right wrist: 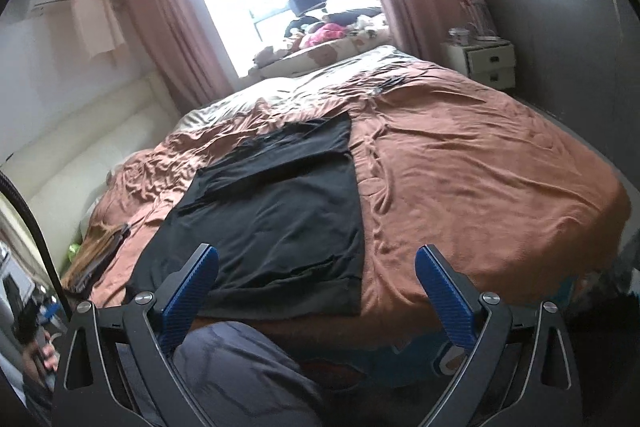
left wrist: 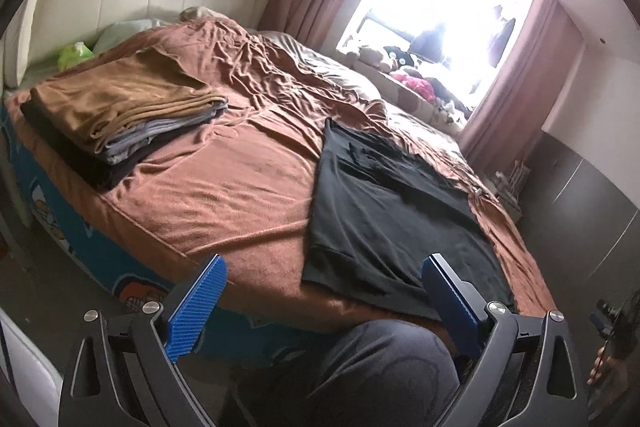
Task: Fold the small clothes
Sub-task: 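Lift both tools away and back off from the sweatshirt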
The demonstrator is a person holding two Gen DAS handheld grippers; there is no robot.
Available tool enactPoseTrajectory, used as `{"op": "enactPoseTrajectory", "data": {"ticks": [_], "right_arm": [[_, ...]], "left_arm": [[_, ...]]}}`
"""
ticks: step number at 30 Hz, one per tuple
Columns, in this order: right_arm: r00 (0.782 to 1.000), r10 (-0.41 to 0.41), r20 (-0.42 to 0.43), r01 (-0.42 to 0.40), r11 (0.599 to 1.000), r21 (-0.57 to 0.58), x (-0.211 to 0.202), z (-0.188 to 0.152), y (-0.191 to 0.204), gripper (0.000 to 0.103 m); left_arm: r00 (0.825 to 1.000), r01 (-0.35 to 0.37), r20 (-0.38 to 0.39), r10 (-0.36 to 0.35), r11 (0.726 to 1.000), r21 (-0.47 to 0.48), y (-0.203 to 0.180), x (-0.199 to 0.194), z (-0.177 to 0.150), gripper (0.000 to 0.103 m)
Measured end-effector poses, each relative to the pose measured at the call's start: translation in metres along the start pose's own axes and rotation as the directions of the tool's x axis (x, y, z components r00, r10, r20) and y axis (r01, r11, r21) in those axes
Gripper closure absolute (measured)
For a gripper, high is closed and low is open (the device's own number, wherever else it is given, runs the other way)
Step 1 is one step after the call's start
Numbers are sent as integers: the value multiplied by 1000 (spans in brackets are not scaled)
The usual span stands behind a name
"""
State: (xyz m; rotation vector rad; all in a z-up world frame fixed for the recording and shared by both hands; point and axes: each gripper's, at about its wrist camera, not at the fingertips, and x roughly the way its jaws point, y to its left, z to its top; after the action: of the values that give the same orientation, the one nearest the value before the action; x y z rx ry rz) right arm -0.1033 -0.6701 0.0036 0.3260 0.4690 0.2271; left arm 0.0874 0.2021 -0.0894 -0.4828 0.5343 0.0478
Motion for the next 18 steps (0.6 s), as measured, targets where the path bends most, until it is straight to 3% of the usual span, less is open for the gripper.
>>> {"op": "enactPoseTrajectory", "data": {"ticks": [2, 5, 8, 12, 18], "right_arm": [[1000, 1, -20, -1, 1000, -11, 11, -8, -7, 4], [999, -6, -42, 6, 1000, -4, 25, -13, -15, 4], [999, 2, -47, -2, 1000, 5, 33, -20, -18, 4], [996, -44, -75, 43, 999, -12, 43, -32, -19, 4], [988, -60, -143, 63, 998, 13, 61, -46, -20, 4]], "left_arm": [[1000, -10, 0, 10, 1000, -2, -2, 6, -1, 4], [999, 28, -26, -28, 999, -26, -4, 19, -3, 0], [995, -48, -85, 50, 999, 24, -9, 34, -4, 0], [982, -141, -102, 156, 980, 137, -20, 48, -5, 0], [978, -153, -127, 168, 980, 125, -19, 63, -5, 0]]}}
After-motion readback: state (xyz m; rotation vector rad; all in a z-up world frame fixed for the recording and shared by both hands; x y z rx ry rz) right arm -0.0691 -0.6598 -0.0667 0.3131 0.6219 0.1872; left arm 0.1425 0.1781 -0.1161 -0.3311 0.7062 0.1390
